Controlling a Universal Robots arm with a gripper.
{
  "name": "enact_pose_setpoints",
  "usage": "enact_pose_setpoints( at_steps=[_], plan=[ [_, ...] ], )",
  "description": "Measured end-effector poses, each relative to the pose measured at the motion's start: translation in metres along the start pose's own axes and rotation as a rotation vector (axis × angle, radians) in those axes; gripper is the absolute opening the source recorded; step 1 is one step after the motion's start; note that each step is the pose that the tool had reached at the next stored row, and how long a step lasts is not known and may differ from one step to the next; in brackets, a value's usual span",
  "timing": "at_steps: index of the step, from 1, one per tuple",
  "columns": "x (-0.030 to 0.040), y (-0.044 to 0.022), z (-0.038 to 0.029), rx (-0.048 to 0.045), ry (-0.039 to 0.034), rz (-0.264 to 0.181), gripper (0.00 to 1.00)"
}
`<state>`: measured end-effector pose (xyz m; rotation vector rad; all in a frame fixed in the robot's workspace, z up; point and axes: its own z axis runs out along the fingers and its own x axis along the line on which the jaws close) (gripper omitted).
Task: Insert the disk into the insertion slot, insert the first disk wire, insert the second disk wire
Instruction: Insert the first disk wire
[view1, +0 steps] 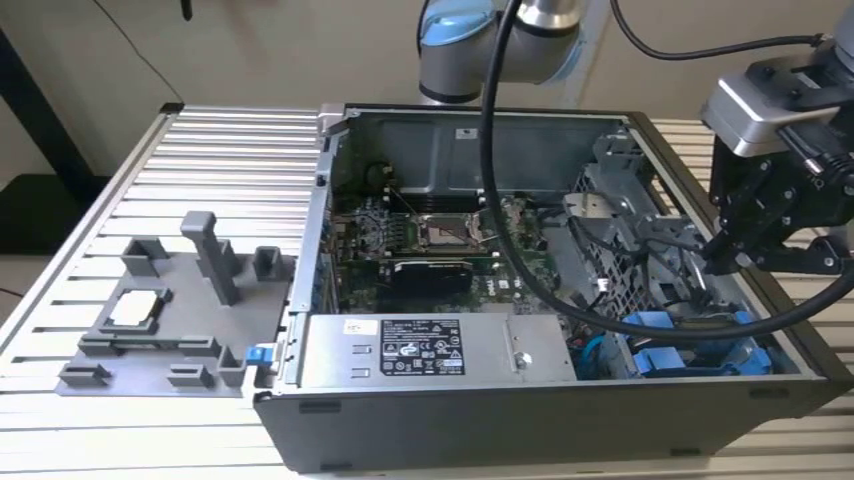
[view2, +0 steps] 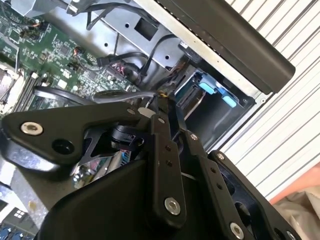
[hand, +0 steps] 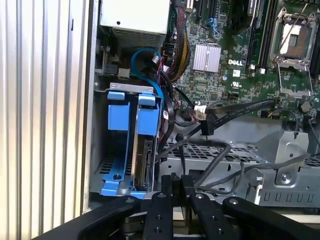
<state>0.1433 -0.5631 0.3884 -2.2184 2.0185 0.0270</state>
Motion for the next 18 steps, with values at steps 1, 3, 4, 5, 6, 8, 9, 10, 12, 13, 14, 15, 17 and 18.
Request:
enact_pose_setpoints(
  at_steps=[1, 3, 4, 5, 6, 8, 9, 10, 12, 13, 14, 15, 17, 18],
  plan=[
    [0.0002, -0.0006, 0.0003, -0.0021, 0.0036, 0.0, 0.19],
    [0.0007, -0.0023, 0.0008, -0.0075, 0.0097, 0.0, 0.19],
    [0.001, -0.0034, 0.0009, -0.0109, 0.0131, 0.0, 0.19],
    [0.0012, -0.0045, 0.0012, -0.0147, 0.0165, 0.0, 0.19],
    [0.0015, -0.0058, 0.0014, -0.0195, 0.0205, 0.0, 0.19],
    [0.0021, -0.0073, 0.0016, -0.025, 0.0277, 0.001, 0.19],
    [0.0025, -0.0072, 0.0018, -0.025, 0.029, 0.004, 0.19],
    [0.0028, -0.0072, 0.002, -0.0248, 0.0297, 0.007, 0.19],
    [0.0035, -0.0071, 0.0028, -0.0241, 0.0308, 0.014, 0.19],
    [0.0038, -0.007, 0.0034, -0.0237, 0.0311, 0.018, 0.19],
    [0.0041, -0.007, 0.004, -0.0233, 0.0314, 0.022, 0.19],
    [0.0045, -0.0068, 0.0046, -0.0229, 0.0321, 0.027, 0.19],
    [0.0051, -0.007, 0.0058, -0.0228, 0.0336, 0.031, 0.19],
    [0.0051, -0.0071, 0.0062, -0.0235, 0.0357, 0.031, 0.19]
  ],
)
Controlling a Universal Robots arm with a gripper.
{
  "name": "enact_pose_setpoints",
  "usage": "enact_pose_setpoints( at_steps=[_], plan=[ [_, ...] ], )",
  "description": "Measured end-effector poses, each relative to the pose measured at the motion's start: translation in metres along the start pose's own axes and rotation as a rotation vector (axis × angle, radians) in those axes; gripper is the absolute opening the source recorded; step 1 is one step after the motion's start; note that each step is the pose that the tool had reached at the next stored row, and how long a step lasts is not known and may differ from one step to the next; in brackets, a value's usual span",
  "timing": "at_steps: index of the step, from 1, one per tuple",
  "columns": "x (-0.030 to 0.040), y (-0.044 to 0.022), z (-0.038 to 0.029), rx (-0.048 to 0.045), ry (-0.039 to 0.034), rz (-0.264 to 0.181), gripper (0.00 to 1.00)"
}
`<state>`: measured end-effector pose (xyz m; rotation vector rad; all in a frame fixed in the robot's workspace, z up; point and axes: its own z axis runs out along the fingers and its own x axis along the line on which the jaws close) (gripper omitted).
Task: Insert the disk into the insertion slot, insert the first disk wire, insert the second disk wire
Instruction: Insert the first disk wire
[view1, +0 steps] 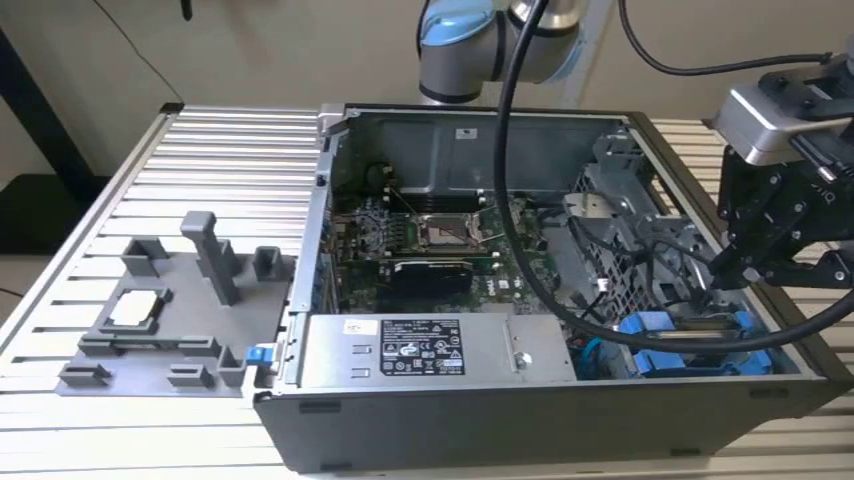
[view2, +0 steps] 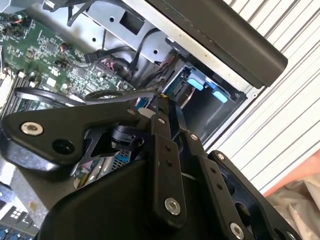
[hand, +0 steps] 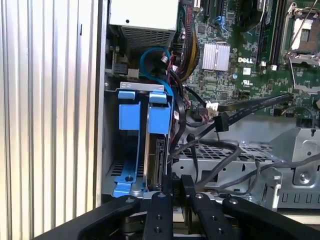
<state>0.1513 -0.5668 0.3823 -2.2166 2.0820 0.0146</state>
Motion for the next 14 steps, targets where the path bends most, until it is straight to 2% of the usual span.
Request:
enact_pose_setpoints(
  at_steps=[4, 10, 14],
  plan=[
    [0.0001, -0.0001, 0.0003, -0.0003, 0.0007, 0.0, 0.19],
    [0.0005, -0.0013, 0.0051, -0.0104, 0.0026, 0.001, 0.19],
    [0.001, -0.0015, 0.0104, -0.0099, 0.0039, 0.022, 0.19]
  ],
)
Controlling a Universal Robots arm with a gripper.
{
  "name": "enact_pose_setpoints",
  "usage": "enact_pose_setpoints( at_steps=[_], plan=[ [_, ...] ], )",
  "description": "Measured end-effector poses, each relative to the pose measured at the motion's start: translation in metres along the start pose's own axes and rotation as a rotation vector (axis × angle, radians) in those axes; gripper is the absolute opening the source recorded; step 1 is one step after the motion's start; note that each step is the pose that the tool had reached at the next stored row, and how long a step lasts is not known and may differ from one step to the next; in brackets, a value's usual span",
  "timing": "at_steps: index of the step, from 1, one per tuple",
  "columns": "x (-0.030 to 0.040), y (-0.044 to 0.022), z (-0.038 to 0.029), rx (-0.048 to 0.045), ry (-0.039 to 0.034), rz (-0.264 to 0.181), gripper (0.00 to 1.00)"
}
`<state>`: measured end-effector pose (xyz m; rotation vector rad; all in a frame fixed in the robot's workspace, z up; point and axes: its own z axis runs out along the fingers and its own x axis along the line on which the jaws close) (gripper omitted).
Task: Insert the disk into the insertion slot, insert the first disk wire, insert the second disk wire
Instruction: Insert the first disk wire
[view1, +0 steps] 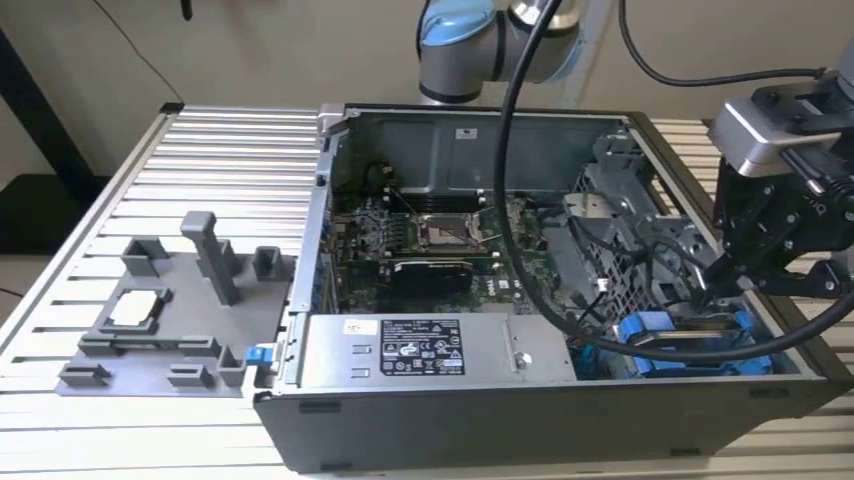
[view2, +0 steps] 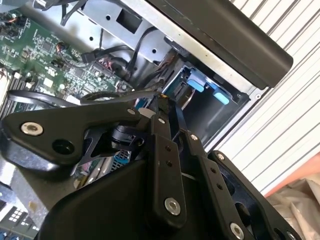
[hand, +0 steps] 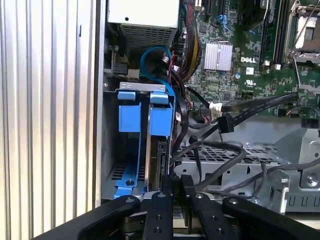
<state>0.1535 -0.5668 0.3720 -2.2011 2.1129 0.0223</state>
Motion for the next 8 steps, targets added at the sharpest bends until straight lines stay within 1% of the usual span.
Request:
enact_pose_setpoints(
  at_steps=[2, 4, 8],
  plan=[
    [0.0002, 0.0001, 0.002, 0.0012, 0.001, 0.016, 0.19],
    [0.0007, -0.0004, 0.0029, 0.0013, 0.0017, 0.022, 0.19],
    [0.0021, -0.0051, 0.0052, -0.0065, 0.0043, 0.024, 0.19]
  ],
)
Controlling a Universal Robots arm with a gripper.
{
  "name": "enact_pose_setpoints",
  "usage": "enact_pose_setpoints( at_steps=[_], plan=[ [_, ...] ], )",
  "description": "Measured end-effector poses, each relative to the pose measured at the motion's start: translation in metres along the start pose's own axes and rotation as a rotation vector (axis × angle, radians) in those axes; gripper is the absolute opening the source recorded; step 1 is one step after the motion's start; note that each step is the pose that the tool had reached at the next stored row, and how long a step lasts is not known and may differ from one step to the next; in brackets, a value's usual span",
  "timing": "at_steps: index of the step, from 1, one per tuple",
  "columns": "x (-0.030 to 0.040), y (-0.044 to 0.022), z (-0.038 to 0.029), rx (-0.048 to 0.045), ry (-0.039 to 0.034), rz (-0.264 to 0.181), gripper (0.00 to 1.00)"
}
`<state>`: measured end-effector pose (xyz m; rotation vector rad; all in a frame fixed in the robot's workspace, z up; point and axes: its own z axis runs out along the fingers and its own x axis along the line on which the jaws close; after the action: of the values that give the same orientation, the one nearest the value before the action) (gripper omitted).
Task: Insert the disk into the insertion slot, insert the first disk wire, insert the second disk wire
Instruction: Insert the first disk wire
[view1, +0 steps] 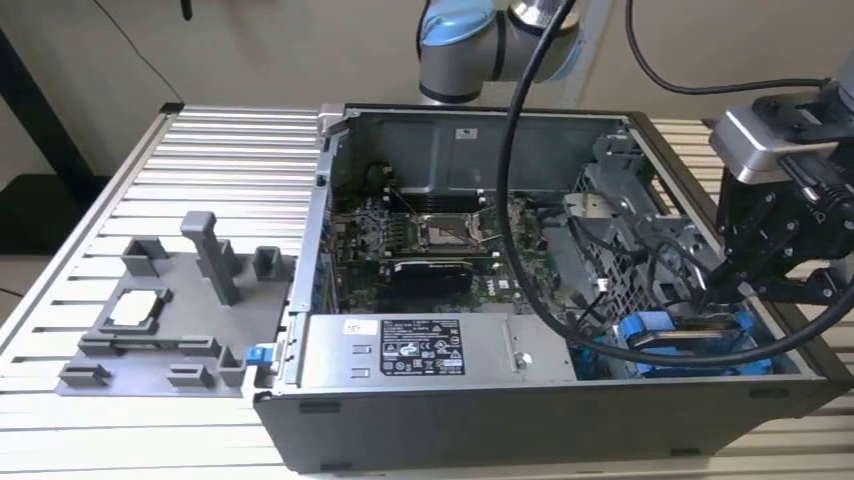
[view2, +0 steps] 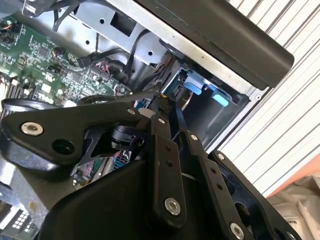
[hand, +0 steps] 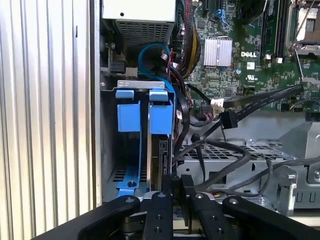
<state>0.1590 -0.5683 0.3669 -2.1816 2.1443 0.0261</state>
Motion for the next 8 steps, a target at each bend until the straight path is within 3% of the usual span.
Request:
enact_pose_setpoints(
  at_steps=[6, 8],
  plan=[
    [0.0014, -0.0025, 0.0045, -0.0087, 0.0021, 0.001, 0.19],
    [0.0014, -0.0025, 0.0056, -0.011, 0.0069, 0.001, 0.19]
  ],
)
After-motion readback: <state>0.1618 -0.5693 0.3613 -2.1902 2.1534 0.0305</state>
